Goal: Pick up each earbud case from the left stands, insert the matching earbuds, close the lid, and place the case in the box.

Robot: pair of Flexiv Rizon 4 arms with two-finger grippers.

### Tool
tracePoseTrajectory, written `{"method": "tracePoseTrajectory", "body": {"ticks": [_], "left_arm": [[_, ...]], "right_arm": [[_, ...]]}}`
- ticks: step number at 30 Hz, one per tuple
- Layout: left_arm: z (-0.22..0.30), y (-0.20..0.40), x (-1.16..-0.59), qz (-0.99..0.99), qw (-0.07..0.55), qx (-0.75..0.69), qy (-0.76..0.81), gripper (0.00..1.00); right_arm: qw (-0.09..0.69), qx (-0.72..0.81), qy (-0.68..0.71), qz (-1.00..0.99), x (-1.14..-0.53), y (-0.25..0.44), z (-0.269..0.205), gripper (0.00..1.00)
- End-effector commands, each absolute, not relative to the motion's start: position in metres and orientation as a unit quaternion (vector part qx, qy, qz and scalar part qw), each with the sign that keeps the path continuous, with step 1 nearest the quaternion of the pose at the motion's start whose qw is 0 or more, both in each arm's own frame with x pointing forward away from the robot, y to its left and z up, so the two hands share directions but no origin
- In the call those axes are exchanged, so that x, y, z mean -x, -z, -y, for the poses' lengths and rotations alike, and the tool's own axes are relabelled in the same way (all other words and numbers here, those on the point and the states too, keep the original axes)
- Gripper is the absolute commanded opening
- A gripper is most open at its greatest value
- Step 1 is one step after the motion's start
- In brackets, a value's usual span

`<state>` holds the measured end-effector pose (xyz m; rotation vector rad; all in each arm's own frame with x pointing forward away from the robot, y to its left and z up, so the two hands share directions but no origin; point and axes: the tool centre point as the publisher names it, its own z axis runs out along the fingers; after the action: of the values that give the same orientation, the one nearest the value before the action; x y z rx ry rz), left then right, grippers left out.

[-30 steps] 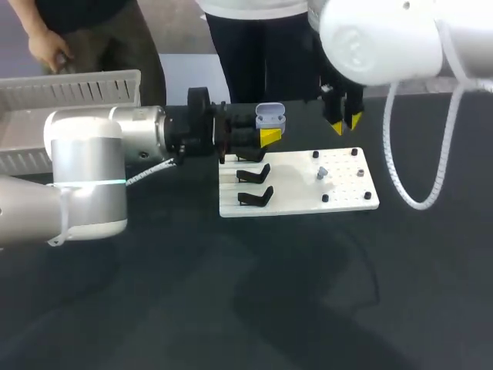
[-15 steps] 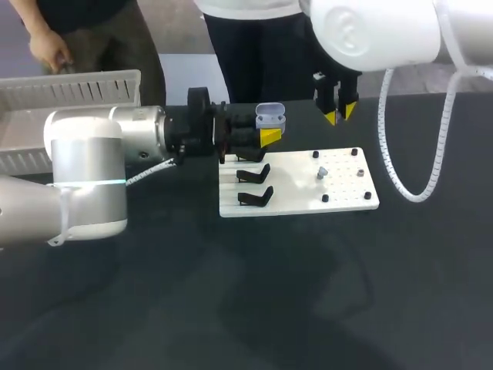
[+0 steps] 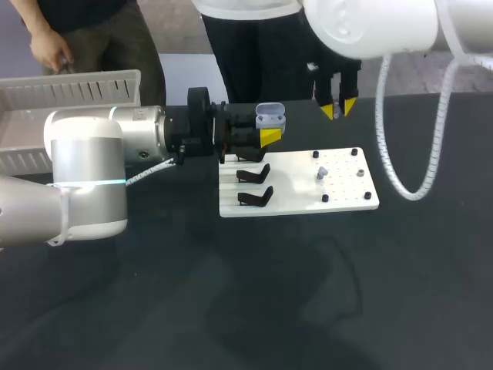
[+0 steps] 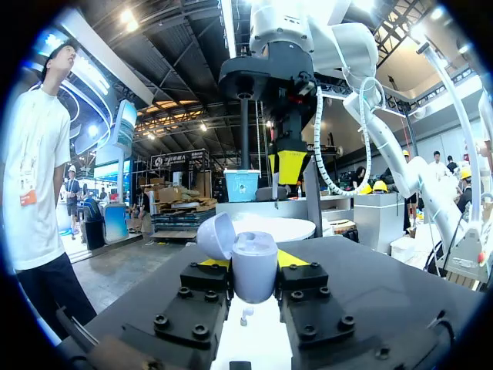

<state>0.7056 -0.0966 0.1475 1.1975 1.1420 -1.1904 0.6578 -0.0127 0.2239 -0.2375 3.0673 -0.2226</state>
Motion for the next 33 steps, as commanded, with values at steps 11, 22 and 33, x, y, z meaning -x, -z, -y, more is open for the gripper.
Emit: {"method": "tracePoseTrajectory", "body": {"ticks": [11, 22, 33], "left_arm": [[0.097, -0.147, -0.706, -0.477, 0.525, -0.5, 0.497, 0.0], [0.097, -0.147, -0.706, -0.477, 0.525, -0.5, 0.497, 0.0], [0.097, -0.147, -0.706, -0.477, 0.525, -0.5, 0.497, 0.0]], "right_arm": [[0.048, -0.329, 0.003, -0.943, -0.645, -0.235, -0.019, 0.0], [0.074, -0.309, -0.043, -0.947, -0.646, -0.237, -0.024, 0.0], [0.08, -0.311, -0.046, -0.946, -0.647, -0.238, -0.026, 0.0]]}}
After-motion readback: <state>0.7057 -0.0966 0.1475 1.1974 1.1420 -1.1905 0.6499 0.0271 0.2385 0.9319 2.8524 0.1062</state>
